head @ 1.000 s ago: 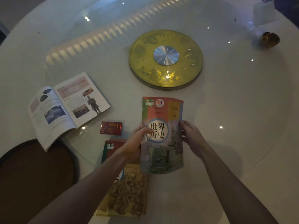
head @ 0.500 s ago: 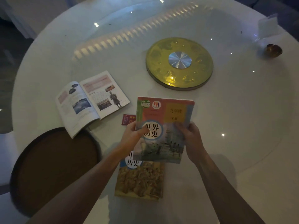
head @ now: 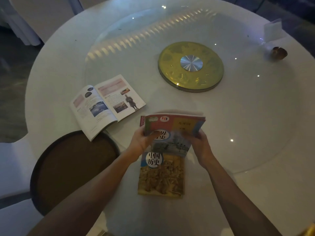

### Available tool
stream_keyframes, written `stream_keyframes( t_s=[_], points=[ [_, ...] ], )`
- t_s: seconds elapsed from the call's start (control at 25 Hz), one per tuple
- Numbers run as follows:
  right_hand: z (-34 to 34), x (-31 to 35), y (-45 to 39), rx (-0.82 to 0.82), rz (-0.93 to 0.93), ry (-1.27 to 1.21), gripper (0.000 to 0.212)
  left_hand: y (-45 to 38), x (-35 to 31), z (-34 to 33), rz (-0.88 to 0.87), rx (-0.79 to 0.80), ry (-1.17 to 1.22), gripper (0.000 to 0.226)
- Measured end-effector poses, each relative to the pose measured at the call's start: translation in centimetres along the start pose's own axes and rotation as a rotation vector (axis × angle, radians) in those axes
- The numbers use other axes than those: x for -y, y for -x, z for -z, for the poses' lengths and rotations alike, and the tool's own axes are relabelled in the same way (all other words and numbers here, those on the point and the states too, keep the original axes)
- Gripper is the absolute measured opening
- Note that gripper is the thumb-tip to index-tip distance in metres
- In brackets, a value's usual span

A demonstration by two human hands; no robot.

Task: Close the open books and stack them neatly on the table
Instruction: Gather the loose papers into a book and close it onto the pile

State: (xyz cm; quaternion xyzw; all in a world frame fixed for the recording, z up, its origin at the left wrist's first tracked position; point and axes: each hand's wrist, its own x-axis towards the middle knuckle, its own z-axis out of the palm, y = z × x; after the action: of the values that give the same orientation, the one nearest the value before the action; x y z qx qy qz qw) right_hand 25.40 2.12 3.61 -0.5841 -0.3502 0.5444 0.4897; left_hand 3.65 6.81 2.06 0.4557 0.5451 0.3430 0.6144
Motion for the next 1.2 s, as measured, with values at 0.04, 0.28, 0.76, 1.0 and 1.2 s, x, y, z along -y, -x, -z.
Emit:
stream_keyframes(
  t_s=[0.04, 0.28, 0.76, 1.0, 1.2],
  points=[
    [0.0, -0.3, 0.3, 0.008, -0.016, -0.010, 0.072, 0.2, 0.4, -0.2, 0.019, 0.005, -0.023, 0.015],
    [-0.7, -1.2, 1.2, -0.084, -0.098, 0.266, 0.024, 0.7, 1.5, -0.4, 0.082, -0.038, -0.057, 0.021],
    [-1.0, -9.1, 6.6, -0.109, -0.363, 0.678, 0.037, 5.6, 9.6, 1.8, 0.180, -0.008, -0.503, 0.025],
    [-1.1, -10.6, 5.3, -0.181, -0.316, 0.849, 0.036, 4.7, 11.1, 1.8, 0.131, -0.002, -0.734, 0.032],
    [-0.7, -11.6, 4.5, -0.193, -0.369, 0.969, 0.041, 4.3, 10.6, 1.5, 0.159, -0.020, -0.736, 0.035]
  ],
)
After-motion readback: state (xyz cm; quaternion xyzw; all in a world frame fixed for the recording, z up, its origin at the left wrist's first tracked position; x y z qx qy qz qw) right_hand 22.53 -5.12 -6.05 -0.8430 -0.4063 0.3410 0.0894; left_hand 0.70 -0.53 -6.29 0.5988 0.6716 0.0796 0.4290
